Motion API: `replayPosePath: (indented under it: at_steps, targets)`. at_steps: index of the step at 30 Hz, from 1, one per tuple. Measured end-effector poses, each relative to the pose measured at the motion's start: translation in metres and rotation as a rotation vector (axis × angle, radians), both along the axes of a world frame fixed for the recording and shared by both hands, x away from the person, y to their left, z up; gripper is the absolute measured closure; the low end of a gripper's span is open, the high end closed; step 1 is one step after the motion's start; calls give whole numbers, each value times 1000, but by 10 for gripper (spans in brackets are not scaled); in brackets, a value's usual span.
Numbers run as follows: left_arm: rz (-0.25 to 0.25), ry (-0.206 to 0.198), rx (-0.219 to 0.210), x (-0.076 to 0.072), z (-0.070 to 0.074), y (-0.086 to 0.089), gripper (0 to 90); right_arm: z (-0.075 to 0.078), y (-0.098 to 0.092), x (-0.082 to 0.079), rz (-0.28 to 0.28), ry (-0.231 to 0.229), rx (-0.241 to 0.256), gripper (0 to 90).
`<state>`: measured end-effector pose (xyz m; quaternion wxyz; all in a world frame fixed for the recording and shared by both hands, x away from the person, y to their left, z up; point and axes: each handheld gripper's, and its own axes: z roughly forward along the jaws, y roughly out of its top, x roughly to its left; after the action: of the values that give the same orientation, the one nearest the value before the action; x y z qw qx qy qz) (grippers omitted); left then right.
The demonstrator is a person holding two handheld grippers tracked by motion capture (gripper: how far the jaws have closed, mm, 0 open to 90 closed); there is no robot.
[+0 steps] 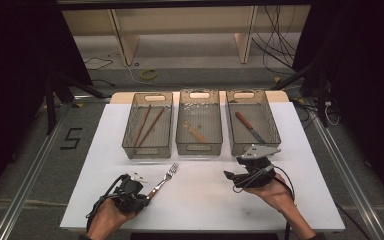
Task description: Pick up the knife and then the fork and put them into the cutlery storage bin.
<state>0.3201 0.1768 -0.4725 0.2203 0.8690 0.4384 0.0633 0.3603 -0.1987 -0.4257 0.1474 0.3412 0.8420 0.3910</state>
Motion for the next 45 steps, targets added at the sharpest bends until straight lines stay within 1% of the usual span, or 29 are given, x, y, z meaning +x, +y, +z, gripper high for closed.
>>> replayPosePath:
  at_steps: [2,5,6,10,15,17,19,20,21,22,24,25,28,30,31,33,34,35,37,39,41,42,44,45]
  targets:
    - [-12,-7,10,0,0,0,755,0,0,0,0,0,1,334]
    - [-23,-7,6,-1,0,-1,756,0,0,0,3,-2,3,334]
    - [-25,-10,-2,-1,0,-1,755,0,0,0,1,-2,5,334]
    - [-46,-11,-8,-2,1,-3,756,0,0,0,4,-4,5,334]
    - [-63,-31,-25,-3,5,-3,756,1,1,-1,11,-7,12,336]
    - [-83,-35,-31,-4,7,-5,756,2,3,-2,22,-12,21,335]
    - [-108,-41,-36,-5,9,-8,756,4,6,-5,59,-28,27,335]
    - [-122,-45,-46,-6,11,-10,756,6,8,-6,73,-35,31,335]
    - [-130,-47,-49,-6,11,-12,757,8,11,-8,102,-48,35,335]
    - [-147,-47,-50,-7,13,-14,756,9,13,-9,121,-52,35,334]
    - [-167,-53,-72,-9,15,-19,756,12,20,-13,174,-72,40,334]
    - [-182,-53,-67,-9,16,-22,756,14,24,-15,198,-75,41,334]
    - [-219,-57,-78,-11,21,-31,756,15,36,-21,279,-86,38,333]
    - [-244,-63,-84,-13,24,-37,756,14,46,-25,332,-91,29,333]
    - [-258,-60,-88,-13,26,-41,756,13,50,-26,359,-91,18,333]
    - [-282,-69,-99,-13,29,-48,756,11,60,-29,410,-86,10,333]
    - [-309,-67,-95,-14,31,-52,756,10,62,-30,427,-88,6,333]
    - [-321,-71,-96,-14,31,-55,756,8,66,-31,454,-86,-3,333]
    - [-357,-70,-94,-14,34,-61,756,6,70,-32,486,-83,-9,337]
    - [-383,-75,-100,-15,36,-67,756,4,74,-32,513,-82,-25,338]
    - [-412,-72,-96,-17,38,-73,756,2,77,-33,546,-76,-36,346]
    - [-420,-75,-95,-17,38,-76,756,2,78,-34,560,-81,-47,352]
    - [-444,-75,-88,-19,39,-80,756,0,80,-36,586,-64,-72,357]
    - [-447,-77,-91,-19,40,-81,756,-2,81,-37,599,-66,-85,358]
